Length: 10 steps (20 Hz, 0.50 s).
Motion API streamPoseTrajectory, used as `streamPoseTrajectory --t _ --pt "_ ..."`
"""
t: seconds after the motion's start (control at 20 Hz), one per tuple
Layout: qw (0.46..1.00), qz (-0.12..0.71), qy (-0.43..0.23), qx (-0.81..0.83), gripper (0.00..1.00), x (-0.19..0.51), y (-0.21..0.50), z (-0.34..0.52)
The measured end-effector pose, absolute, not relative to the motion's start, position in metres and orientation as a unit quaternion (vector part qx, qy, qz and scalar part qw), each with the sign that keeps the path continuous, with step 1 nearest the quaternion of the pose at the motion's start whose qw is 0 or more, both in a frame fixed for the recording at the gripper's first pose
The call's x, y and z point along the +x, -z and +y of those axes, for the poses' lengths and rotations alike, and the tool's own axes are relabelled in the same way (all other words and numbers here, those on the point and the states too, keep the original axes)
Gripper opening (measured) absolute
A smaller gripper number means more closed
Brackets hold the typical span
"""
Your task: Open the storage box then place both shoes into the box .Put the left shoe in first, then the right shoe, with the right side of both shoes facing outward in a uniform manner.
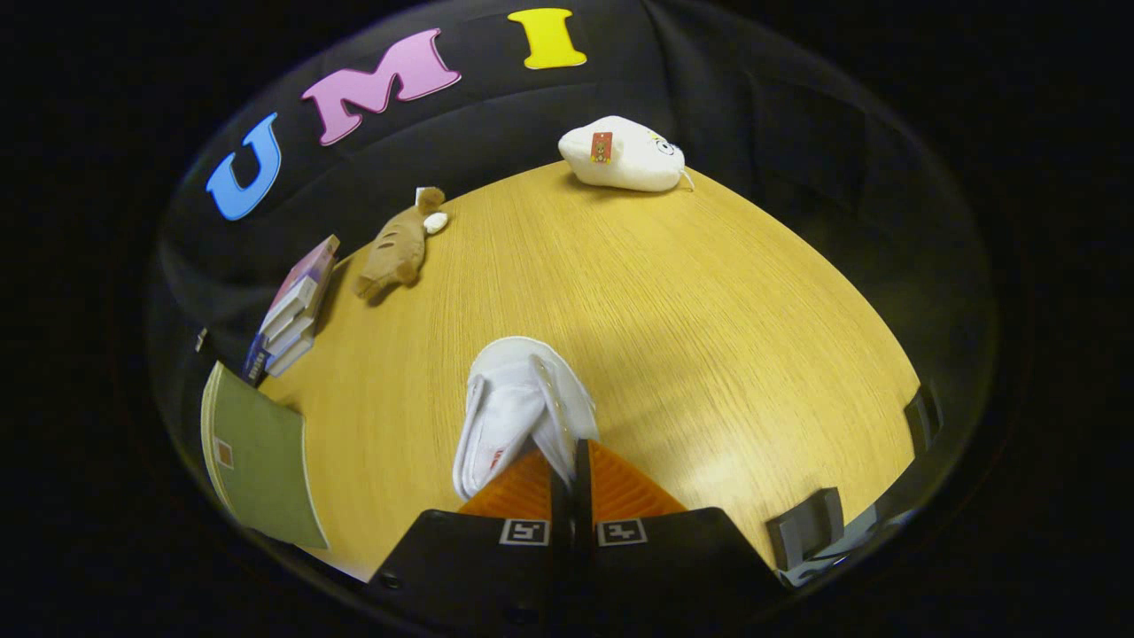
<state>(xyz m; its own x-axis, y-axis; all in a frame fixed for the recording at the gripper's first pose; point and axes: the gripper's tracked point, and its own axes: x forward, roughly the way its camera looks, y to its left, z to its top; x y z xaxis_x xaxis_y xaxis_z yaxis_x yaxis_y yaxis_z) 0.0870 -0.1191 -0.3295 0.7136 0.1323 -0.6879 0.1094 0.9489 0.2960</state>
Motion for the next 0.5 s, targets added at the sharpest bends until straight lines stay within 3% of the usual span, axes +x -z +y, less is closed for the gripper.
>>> streamPoseTrajectory --t 0.5 --pt "0.922 0.345 -0.003 0.177 0.05 0.081 0.284 -0.104"
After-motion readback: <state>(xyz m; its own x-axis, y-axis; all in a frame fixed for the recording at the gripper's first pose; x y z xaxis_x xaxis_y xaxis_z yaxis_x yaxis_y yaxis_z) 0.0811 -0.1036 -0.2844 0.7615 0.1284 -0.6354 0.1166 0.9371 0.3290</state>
